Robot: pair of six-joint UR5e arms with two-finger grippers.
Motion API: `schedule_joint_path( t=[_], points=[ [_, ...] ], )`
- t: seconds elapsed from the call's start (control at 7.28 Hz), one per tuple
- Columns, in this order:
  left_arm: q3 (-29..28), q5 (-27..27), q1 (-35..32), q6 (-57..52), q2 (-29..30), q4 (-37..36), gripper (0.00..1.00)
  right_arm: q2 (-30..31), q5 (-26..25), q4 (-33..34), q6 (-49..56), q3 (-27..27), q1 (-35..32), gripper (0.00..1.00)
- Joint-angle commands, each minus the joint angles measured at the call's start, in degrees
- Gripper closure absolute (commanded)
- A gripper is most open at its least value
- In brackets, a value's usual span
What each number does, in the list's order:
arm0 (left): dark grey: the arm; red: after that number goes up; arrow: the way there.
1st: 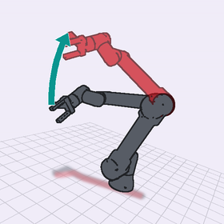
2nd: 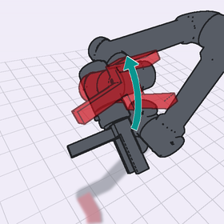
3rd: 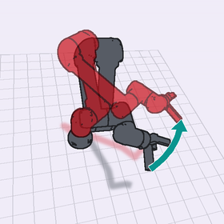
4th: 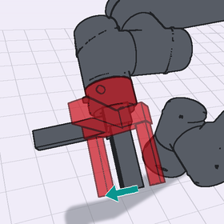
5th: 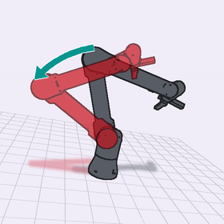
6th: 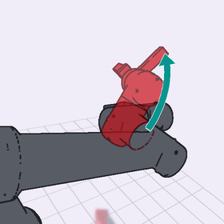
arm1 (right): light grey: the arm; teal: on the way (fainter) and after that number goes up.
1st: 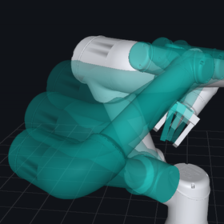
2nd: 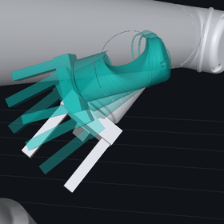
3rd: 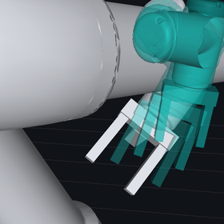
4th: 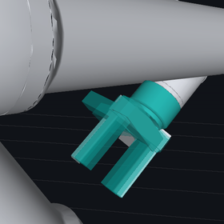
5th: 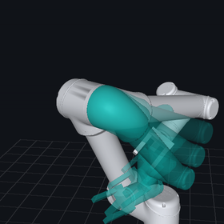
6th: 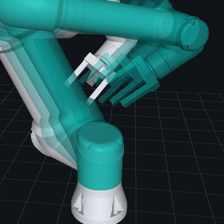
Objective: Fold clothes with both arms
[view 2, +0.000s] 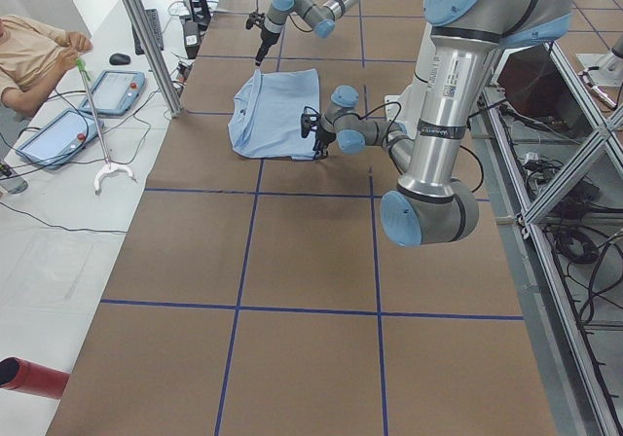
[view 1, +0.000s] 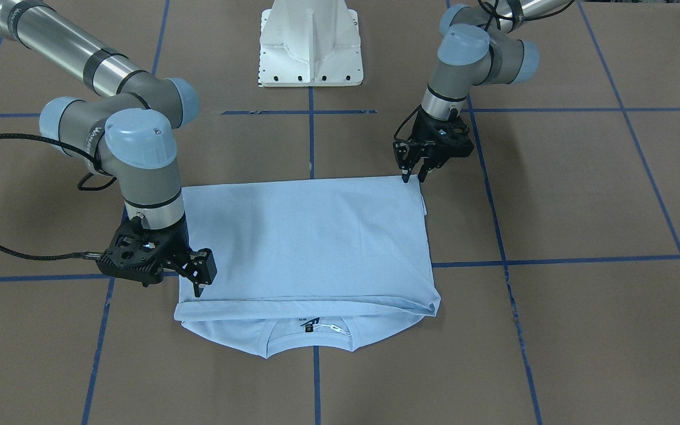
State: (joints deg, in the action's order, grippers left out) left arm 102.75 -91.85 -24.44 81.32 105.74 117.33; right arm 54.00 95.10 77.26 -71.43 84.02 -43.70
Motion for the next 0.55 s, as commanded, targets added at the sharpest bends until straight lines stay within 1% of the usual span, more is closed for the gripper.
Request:
schedule_joint_path(
  t=[0.0,0.14,0.27,0.41],
  points=[
    [-0.4,0.0,0.0,0.2,0.0,0.0,0.65,0.0,0.0,0.0,0.0,0.0,0.0,0.0],
    [-0.6,0.0,0.0,0.7,0.1,0.0,0.8,-0.1,0.0,0.0,0.0,0.0,0.0,0.0],
    [-0.6,0.0,0.0,0.7,0.2,0.0,1.0,-0.1,0.0,0.0,0.0,0.0,0.0,0.0],
    [-0.6,0.0,0.0,0.6,0.1,0.0,1.0,-0.1,0.0,0.0,0.0,0.0,0.0,0.0]
  ],
)
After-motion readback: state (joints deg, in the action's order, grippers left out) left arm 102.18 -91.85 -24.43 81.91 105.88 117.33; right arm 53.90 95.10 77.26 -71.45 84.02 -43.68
